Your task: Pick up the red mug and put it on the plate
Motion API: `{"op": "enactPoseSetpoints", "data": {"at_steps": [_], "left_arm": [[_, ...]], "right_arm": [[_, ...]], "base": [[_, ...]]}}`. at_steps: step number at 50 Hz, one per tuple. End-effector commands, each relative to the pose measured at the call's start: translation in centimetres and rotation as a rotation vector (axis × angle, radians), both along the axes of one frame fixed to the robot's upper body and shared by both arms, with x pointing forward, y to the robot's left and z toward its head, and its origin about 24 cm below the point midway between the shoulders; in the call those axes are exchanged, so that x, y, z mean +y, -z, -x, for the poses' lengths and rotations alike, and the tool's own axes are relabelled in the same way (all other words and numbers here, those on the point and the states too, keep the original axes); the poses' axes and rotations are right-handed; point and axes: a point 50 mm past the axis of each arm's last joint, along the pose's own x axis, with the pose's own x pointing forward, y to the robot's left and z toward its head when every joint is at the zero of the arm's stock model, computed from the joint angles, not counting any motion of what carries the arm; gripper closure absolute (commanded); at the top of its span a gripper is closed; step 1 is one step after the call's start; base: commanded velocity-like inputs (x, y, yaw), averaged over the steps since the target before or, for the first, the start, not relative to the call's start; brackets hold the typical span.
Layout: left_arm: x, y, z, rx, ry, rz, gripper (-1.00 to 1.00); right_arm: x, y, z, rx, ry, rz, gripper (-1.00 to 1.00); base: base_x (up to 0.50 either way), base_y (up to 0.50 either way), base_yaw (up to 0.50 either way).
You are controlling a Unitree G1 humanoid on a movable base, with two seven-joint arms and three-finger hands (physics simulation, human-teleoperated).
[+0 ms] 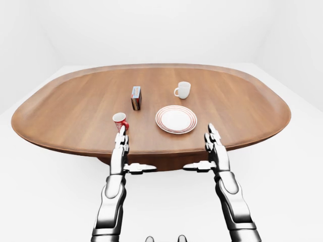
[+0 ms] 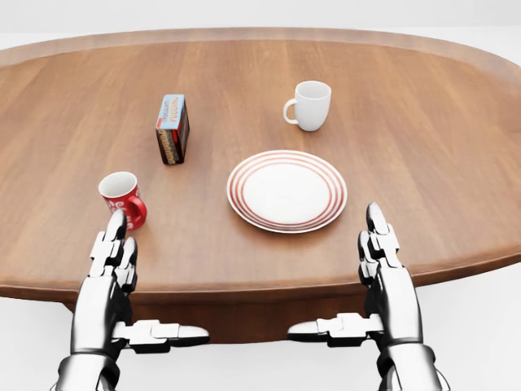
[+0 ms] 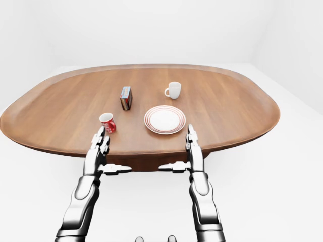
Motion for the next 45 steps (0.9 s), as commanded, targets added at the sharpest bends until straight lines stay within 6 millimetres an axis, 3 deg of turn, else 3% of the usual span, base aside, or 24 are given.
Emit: {"op": "enactPoseSetpoints", "data": {"at_steps": [1,12,18,23,28,37,39,45], "left_arm": [[0.8,0.4,0.0,0.009,-0.012,-0.01,-1.0],[1.0,0.0,0.1,0.004,-0.021,-0.002,-1.0],[1.9,-1.3,0.1,-0.024,-0.034,-0.008,-1.0],[4.6,-4.6,0.3,-0.137,-0.105,0.01,-1.0],[6.5,-6.1,0.8,-0.204,-0.175,0.016,-1.0],[11.1,-9.3,2.2,-0.348,-0.367,0.089,-1.0],[12.7,-10.4,3.0,-0.401,-0.44,0.115,-1.0],[14.2,-10.4,3.5,-0.402,-0.516,0.145,-1.0]], "right_arm": [[-0.7,0.2,0.2,-0.001,-0.007,-0.005,-1.0],[-0.8,0.0,0.3,-0.002,-0.007,-0.006,-1.0],[-2.7,-3.1,0.7,-0.078,0.033,0.011,-1.0],[-5.6,-8.2,1.8,-0.292,0.126,0.038,-1.0],[-8.0,-10.9,2.5,-0.417,0.19,-0.002,-1.0],[-11.5,-14.5,4.8,-0.584,0.295,-0.029,-1.0],[-13.0,-14.9,5.1,-0.602,0.35,-0.038,-1.0],[-14.2,-15.8,6.0,-0.646,0.387,-0.072,-1.0]], "base": [[0.0,0.0,0.0],[0.0,0.0,0.0],[0.0,0.0,0.0],[0.0,0.0,0.0],[0.0,0.0,0.0],[0.0,0.0,0.0],[0.0,0.0,0.0],[0.0,0.0,0.0]]}}
